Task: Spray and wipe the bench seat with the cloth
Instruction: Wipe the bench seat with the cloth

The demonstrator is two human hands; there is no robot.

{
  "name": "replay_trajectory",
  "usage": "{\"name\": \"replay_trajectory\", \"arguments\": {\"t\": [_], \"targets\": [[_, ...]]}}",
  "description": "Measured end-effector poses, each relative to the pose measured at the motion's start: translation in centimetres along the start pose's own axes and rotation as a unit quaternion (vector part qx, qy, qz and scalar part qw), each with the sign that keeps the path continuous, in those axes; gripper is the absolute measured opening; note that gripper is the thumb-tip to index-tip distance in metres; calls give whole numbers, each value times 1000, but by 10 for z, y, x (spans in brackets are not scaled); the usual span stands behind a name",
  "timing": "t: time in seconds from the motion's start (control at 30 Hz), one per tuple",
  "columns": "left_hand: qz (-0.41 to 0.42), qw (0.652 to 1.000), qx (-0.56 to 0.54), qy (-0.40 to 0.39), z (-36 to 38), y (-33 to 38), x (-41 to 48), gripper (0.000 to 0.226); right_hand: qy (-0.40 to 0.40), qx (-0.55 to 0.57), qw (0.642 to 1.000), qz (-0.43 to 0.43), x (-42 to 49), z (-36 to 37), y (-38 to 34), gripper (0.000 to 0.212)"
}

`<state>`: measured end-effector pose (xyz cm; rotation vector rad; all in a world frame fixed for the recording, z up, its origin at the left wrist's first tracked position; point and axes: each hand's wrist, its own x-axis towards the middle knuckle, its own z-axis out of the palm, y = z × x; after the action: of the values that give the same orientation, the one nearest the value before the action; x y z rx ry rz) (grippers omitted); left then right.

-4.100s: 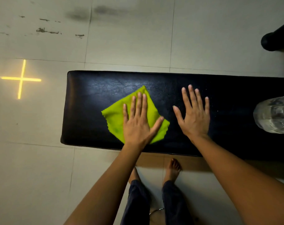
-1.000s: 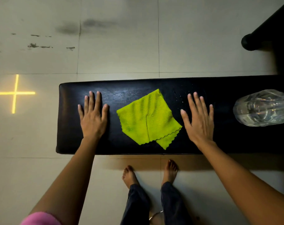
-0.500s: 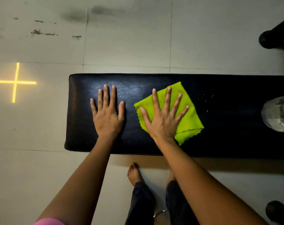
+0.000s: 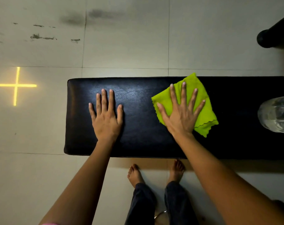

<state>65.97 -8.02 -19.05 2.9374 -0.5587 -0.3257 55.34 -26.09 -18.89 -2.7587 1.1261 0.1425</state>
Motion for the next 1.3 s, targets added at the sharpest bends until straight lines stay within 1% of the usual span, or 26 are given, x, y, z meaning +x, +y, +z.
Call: {"name": "replay_trajectory", "arguments": {"t": [0.1,0.13,0.17,0.23,0.27,0.33,0.4,0.43,0.53,0.6,0.7,0.77,0.83,0.9,0.97,1.07,1.13,1.2,1.3], "targets": [[-23,999,-30,-3,-6,9,-3,68,-2,-11,999,-39,-40,5,9,68],[-15,999,-43,1,-9,21,-4,69,-7,-11,999,-38,-46,5,16,67],[12,999,-51,5,-10,37,-5,68,-8,-9,999,-32,-45,3,25,66],[76,995,-65,5,-7,76,-4,64,-2,-13,1000,-9,-31,-4,44,66],[85,994,-75,0,-4,92,-1,61,-1,-12,1000,9,-20,-7,52,67],[64,995,-75,-22,8,113,5,58,-13,3,998,62,5,-14,63,72],[43,998,-39,-18,21,116,7,58,-9,16,996,88,15,-13,60,74],[45,999,-29,-12,24,114,8,58,-2,16,997,78,11,-12,55,74],[56,998,-34,1,24,112,5,59,-2,1,1000,9,-24,-5,58,69],[58,998,-35,2,23,111,5,62,-17,1,1000,-5,-40,-6,70,68],[53,998,-28,0,23,112,6,63,-19,9,999,35,-24,-14,77,71],[50,998,-25,6,23,114,5,63,-20,12,997,71,-2,-16,71,74],[45,999,-23,11,25,116,6,62,-29,10,996,86,19,-16,63,77],[42,999,-20,13,26,117,6,61,-27,9,997,75,23,-15,60,77],[42,999,-20,11,27,116,5,61,-13,5,999,40,5,-13,63,76],[43,999,-15,7,25,116,5,61,-32,-6,999,-29,-29,-14,74,72],[42,999,-15,9,25,117,6,61,-37,6,998,-46,-26,-17,79,73],[42,999,-15,6,24,118,6,61,-26,25,999,-27,-15,-21,80,72],[36,999,-18,8,23,119,6,61,4,58,996,62,-4,-23,71,71]]}}
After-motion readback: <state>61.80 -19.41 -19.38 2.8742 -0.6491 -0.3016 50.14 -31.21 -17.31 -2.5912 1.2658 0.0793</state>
